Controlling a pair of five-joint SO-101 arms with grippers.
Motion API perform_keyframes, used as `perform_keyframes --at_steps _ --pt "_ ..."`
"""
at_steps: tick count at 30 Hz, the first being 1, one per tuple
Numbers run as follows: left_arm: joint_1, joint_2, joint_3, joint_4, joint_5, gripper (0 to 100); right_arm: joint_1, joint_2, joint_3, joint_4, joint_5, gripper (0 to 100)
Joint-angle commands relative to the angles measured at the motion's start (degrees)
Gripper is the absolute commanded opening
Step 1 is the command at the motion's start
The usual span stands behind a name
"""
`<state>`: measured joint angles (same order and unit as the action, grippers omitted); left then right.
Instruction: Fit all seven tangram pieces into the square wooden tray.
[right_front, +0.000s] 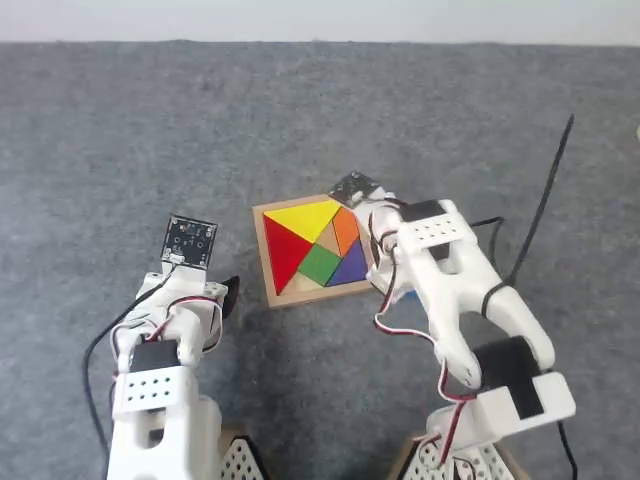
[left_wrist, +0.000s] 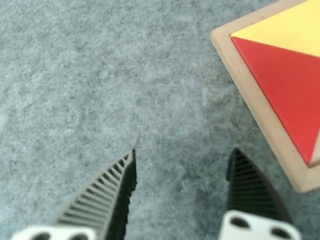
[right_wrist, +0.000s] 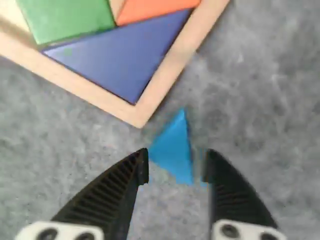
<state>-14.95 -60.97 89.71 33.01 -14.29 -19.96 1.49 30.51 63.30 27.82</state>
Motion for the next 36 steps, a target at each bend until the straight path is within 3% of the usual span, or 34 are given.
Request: perform_keyframes --at_steps 1,13,29,36 --pt "0.0 -0.97 -0.66 -1.32 -0.44 28 0.84 -3.82 -0.09 0.84 0.53 32.0" --pt "0.0 -1.14 -0.66 -1.14 -0.53 28 -1.54 5.32 -0.44 -0.57 0.7 32.2" --pt "0.0 -1.05 -0.66 -1.23 -0.53 28 -1.01 9.01 -4.22 -0.13 -1.93 8.6" --pt "0.0 -1.05 -0.66 -1.23 -0.53 28 -1.27 -1.54 -4.4 3.82 -3.69 7.2"
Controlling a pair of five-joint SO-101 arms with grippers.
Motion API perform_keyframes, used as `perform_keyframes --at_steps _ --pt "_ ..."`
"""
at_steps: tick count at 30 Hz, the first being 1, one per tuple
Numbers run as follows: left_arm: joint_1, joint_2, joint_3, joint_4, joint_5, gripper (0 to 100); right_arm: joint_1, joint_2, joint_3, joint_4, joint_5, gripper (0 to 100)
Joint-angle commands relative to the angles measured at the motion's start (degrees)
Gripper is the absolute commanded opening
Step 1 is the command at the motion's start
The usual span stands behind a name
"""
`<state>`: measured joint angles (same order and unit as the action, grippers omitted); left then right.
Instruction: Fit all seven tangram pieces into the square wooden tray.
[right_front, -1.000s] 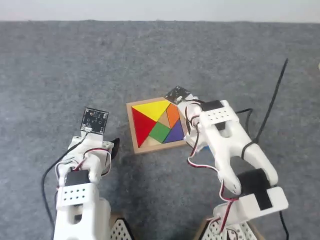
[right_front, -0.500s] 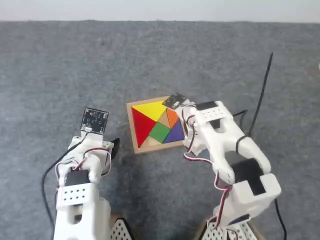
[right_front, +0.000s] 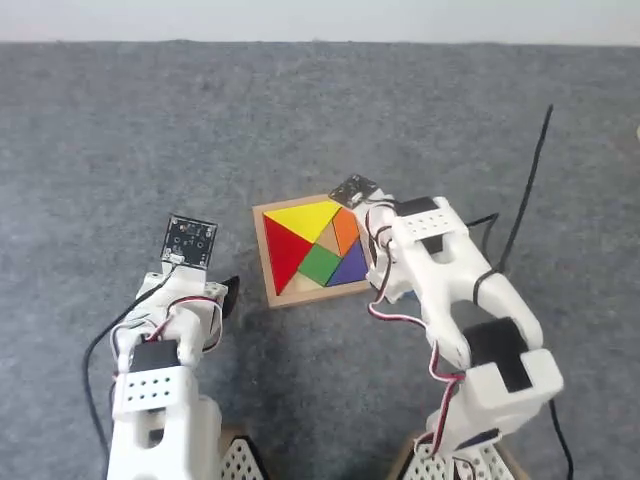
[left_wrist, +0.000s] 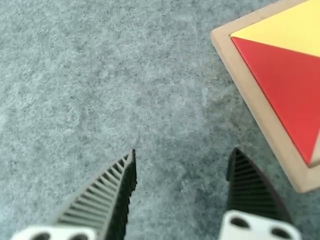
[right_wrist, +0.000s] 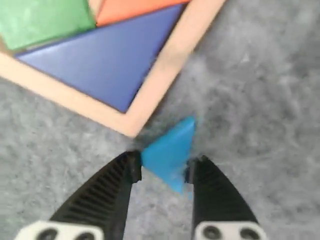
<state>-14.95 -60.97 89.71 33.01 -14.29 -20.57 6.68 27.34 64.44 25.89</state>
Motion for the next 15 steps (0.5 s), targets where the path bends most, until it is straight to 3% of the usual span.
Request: perform_keyframes --at_steps 1,10,15 --pt "0.0 -1.05 -0.66 -1.23 -0.53 28 -0.75 -8.75 -1.41 3.91 -3.34 7.2" --pt "-0.7 -0.7 -1.8 -1.05 -0.53 28 -4.35 -14.29 -9.14 12.18 -17.93 2.5" --pt "-8.53 -0.62 -5.58 -0.7 -0.35 28 -12.97 -9.71 -15.38 12.26 -25.23 0.7"
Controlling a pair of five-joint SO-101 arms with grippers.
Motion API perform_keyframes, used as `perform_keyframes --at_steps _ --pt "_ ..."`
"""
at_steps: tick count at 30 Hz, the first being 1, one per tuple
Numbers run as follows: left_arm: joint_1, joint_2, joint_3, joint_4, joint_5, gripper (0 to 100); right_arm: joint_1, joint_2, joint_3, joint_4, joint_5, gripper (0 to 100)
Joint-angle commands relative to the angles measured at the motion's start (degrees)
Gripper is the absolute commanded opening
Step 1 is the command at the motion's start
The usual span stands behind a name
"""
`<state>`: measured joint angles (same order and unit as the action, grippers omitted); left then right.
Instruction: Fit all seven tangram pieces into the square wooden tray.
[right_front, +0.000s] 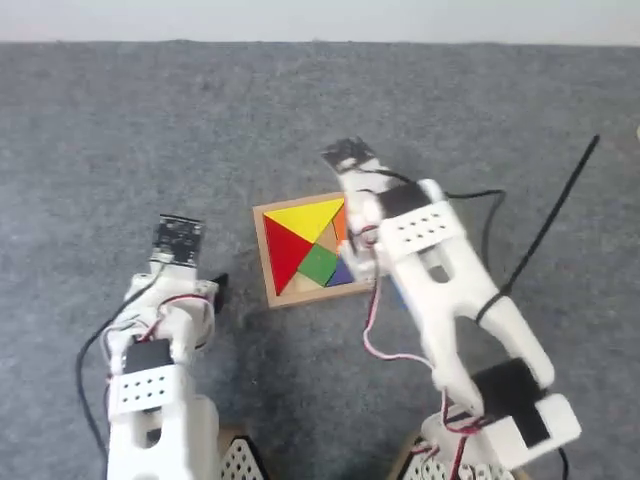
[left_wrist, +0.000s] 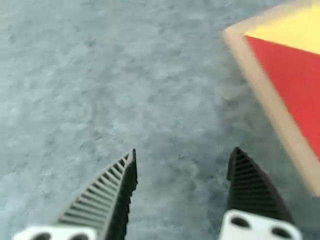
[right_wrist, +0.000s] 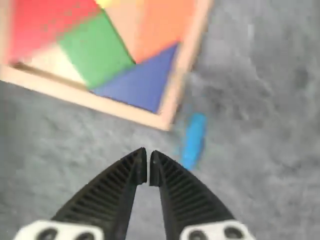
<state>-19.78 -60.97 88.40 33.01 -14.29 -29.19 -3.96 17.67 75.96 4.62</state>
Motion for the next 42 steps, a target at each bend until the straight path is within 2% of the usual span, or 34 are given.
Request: perform_keyframes --at_steps 1,4,9,13,18,22,27,33,39,42 --pt "-4.22 -0.62 -4.97 0.44 -0.35 28 -5.58 1.98 -6.95 0.84 -4.31 0.7" --pt "-4.75 -0.62 -5.85 2.73 -0.35 28 -5.93 3.74 -9.58 3.12 -4.4 0.7" --pt "-8.26 -0.53 -6.73 4.4 -0.35 28 5.14 4.18 -6.42 3.56 -4.22 0.7" --pt "-8.7 0.26 -8.31 6.24 -2.02 28 10.42 2.42 3.87 -2.24 3.6 0.7" --pt "-10.37 16.0 -17.01 7.65 -2.55 28 8.92 -6.81 20.75 -15.25 6.68 0.9" --pt "-13.89 34.81 -27.82 7.65 -2.37 28 7.96 -10.51 23.03 -14.46 7.21 0.9" --pt "-14.24 51.87 -38.11 7.74 1.41 28 7.08 -10.51 23.3 -14.55 6.68 0.9" --pt "-13.36 55.3 -41.63 8.88 3.6 28 5.23 -10.51 24.97 -15.43 5.1 2.4" --pt "-13.1 55.3 -40.66 7.74 3.6 28 5.05 -10.51 26.64 -19.65 3.52 17.5" --pt "-13.1 55.3 -40.66 7.74 3.6 28 5.14 -9.63 27.16 -21.85 3.34 17.9"
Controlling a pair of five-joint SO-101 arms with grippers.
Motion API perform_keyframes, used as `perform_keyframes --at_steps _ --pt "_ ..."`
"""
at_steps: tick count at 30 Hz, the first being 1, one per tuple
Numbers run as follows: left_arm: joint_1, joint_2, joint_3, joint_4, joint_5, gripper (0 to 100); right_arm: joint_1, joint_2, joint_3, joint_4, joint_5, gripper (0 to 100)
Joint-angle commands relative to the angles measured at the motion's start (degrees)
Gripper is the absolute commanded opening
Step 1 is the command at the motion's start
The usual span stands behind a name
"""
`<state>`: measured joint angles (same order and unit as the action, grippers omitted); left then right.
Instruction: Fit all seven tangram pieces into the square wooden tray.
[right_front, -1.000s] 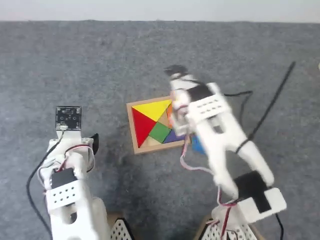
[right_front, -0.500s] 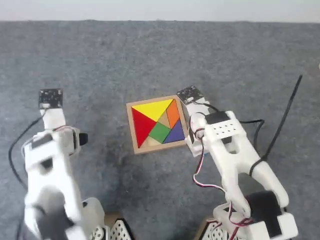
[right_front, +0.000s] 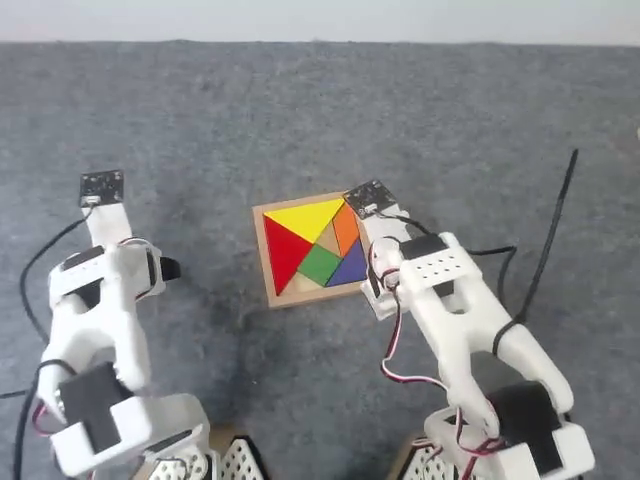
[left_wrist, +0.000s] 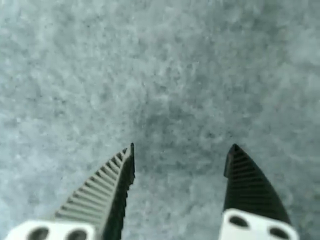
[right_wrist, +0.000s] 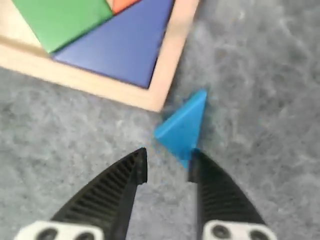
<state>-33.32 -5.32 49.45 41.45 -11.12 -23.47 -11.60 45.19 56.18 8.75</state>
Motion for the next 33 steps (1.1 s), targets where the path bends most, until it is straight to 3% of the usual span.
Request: perform_keyframes --at_steps 1,15,24,33 --pt "0.44 -0.35 -1.71 -0.7 0.44 28 -0.57 -1.1 -0.35 -2.33 -0.88 17.7" --pt "0.44 -0.35 -1.71 -0.7 0.44 28 -0.31 13.41 -9.49 -1.1 -1.14 17.6" --pt "0.44 -0.35 -1.71 -0.7 0.44 28 -0.31 13.67 -10.73 -4.26 -8.53 9.5" --pt "0.44 -0.26 -1.71 -0.7 0.44 28 0.4 13.76 -11.16 -4.09 -12.48 9.0"
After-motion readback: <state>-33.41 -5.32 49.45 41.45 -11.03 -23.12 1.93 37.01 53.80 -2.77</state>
